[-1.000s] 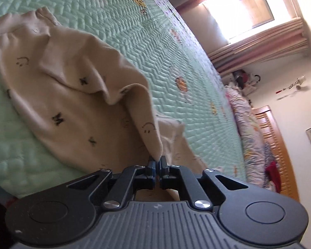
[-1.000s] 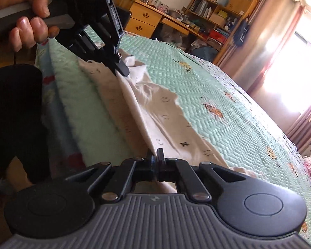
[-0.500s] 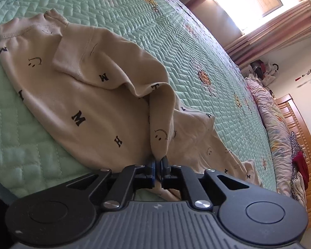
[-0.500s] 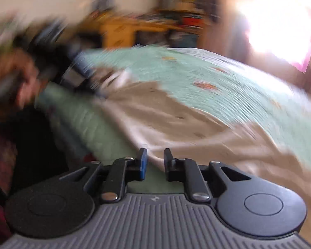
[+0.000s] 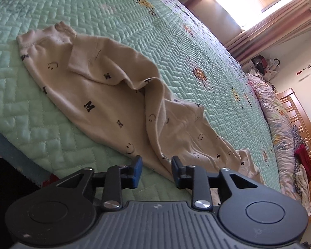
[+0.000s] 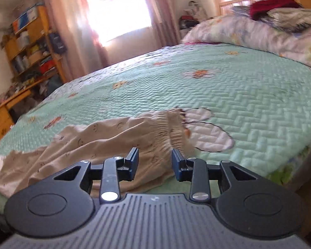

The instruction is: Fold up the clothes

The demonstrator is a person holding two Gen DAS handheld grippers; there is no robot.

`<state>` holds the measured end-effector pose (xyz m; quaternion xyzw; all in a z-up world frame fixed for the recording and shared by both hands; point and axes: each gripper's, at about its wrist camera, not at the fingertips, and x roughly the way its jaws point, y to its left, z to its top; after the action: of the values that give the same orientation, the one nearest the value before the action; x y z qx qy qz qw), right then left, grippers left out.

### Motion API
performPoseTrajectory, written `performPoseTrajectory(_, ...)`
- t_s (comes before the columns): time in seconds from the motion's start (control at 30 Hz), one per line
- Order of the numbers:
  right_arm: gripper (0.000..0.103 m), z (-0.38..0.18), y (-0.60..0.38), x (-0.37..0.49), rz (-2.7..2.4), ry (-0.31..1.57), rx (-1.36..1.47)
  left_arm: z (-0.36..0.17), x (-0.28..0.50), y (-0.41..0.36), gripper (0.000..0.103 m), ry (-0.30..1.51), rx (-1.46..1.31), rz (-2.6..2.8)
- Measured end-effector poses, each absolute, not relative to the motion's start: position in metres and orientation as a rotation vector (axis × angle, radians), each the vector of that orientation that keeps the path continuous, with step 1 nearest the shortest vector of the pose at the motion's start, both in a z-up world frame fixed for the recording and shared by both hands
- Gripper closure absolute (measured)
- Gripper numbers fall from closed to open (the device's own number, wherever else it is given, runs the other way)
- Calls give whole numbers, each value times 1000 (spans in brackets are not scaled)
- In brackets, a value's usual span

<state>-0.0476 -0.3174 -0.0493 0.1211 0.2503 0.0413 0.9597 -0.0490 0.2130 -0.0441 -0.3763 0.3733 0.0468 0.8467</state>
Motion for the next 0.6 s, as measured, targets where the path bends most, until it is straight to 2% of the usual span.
performPoseTrajectory(0.37, 64, -59, -330, -31, 21, 545, 300, -27, -34, 183, 65, 794, -742, 88)
performPoseTrajectory(0.5, 63, -55, -328, -32, 49, 517, 299, -19, -31, 173, 57, 790, -715, 77)
performPoseTrajectory(0.6, 62, -55, -330, -28, 74, 516, 325, -16, -28, 167, 57, 792, -705, 68)
